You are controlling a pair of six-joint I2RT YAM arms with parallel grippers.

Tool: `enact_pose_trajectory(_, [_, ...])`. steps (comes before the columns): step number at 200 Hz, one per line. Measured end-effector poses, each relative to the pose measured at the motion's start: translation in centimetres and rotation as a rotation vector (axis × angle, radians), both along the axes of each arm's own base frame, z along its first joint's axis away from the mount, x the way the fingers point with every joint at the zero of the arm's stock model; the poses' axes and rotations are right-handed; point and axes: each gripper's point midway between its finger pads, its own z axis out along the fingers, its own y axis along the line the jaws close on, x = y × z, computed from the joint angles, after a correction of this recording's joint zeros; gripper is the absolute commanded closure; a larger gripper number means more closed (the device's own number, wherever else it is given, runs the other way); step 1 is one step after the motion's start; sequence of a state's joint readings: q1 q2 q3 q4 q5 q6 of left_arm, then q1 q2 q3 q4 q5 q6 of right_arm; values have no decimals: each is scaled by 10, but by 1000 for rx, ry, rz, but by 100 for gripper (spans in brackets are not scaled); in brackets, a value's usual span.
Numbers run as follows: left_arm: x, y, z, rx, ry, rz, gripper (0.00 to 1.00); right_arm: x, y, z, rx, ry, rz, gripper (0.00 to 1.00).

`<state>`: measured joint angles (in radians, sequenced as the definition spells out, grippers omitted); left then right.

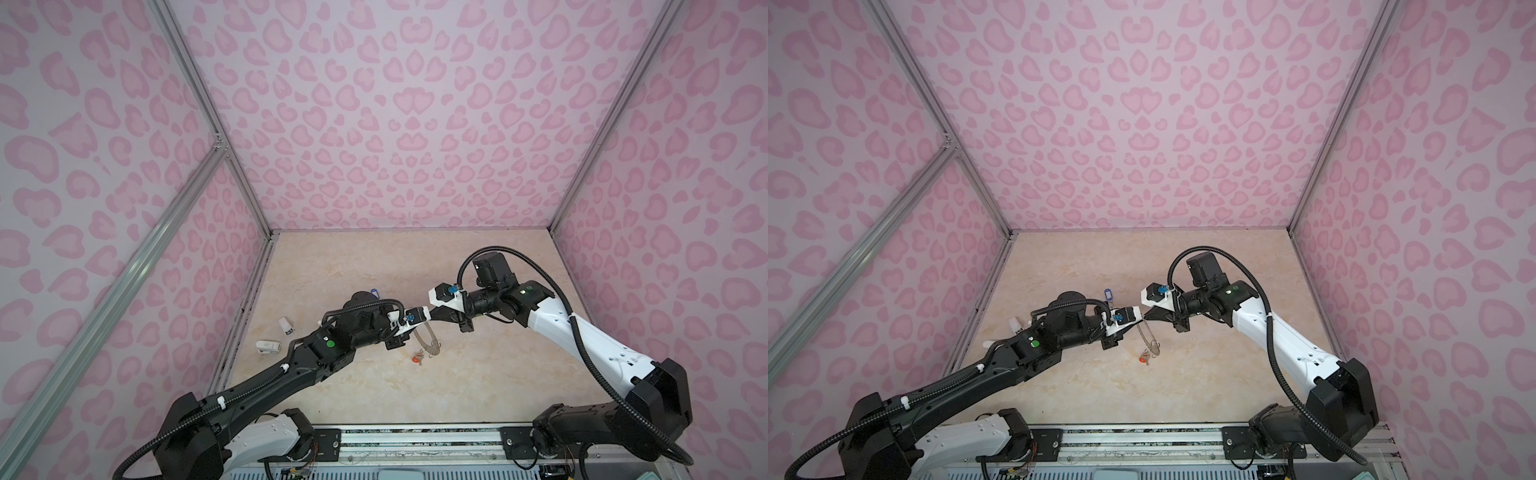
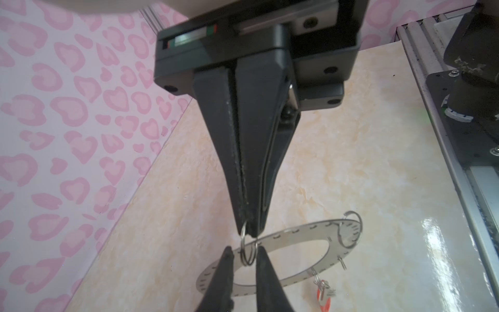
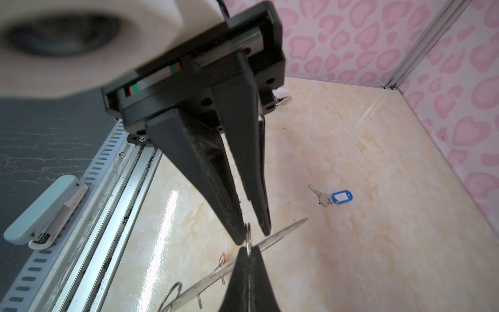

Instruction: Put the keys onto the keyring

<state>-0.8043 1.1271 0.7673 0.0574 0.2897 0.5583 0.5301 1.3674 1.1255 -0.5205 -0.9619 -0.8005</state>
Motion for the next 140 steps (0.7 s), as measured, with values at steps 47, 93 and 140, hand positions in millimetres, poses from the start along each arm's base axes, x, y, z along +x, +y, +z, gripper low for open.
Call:
enact_pose_trajectory(47, [-3,-1,0,-3,7,-17,88,-2,2,-1,-2,3,8,100])
enact_pose_trajectory(93, [-3,-1,-1,-7,25,-11,96,-1,3,-3,-8,-5,8,100])
enact_pose_trajectory(140, [-1,1,7,-44,29,-10,96,7,-4,-1,-8,-57,-41,77])
